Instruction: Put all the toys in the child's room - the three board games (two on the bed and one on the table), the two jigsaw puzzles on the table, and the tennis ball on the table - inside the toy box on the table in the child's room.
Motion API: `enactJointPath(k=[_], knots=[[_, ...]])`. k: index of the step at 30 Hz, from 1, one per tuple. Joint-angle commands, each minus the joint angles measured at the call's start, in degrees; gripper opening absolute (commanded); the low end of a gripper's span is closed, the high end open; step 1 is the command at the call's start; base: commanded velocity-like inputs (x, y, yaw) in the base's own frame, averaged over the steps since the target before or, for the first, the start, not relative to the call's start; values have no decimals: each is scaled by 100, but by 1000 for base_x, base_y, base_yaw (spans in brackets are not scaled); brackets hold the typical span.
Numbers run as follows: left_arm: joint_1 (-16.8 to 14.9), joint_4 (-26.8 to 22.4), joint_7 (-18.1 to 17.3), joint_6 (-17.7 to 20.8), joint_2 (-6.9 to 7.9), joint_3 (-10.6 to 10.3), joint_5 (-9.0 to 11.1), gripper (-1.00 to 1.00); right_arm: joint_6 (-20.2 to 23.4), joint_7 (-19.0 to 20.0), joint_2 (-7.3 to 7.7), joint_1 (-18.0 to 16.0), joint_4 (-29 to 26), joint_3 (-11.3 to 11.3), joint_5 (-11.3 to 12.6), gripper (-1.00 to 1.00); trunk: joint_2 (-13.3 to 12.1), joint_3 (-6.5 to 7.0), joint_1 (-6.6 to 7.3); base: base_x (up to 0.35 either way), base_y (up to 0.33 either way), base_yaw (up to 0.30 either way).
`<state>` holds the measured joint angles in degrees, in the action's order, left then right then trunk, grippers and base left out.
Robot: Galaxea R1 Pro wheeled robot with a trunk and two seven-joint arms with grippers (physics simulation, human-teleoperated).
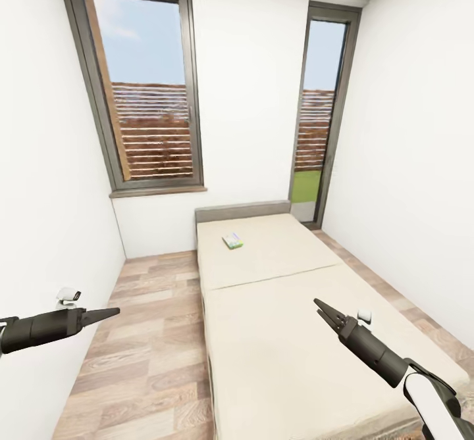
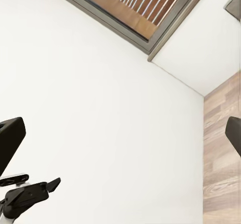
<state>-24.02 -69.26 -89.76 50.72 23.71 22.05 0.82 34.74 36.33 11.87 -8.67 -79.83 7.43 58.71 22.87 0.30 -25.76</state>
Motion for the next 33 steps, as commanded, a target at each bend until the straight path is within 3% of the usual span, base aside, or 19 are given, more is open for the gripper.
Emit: enactJointPath(k=[1, 33], knots=[[1, 0, -24, 61, 2, 1, -4, 100, 43, -1, 0, -3, 2, 4, 35, 100, 4, -10, -3, 78, 33, -183], [3, 0, -24, 61, -3, -3, -5, 100, 42, 18, -1, -3, 2, 4, 35, 100, 4, -232, -3, 48, 69, -184]])
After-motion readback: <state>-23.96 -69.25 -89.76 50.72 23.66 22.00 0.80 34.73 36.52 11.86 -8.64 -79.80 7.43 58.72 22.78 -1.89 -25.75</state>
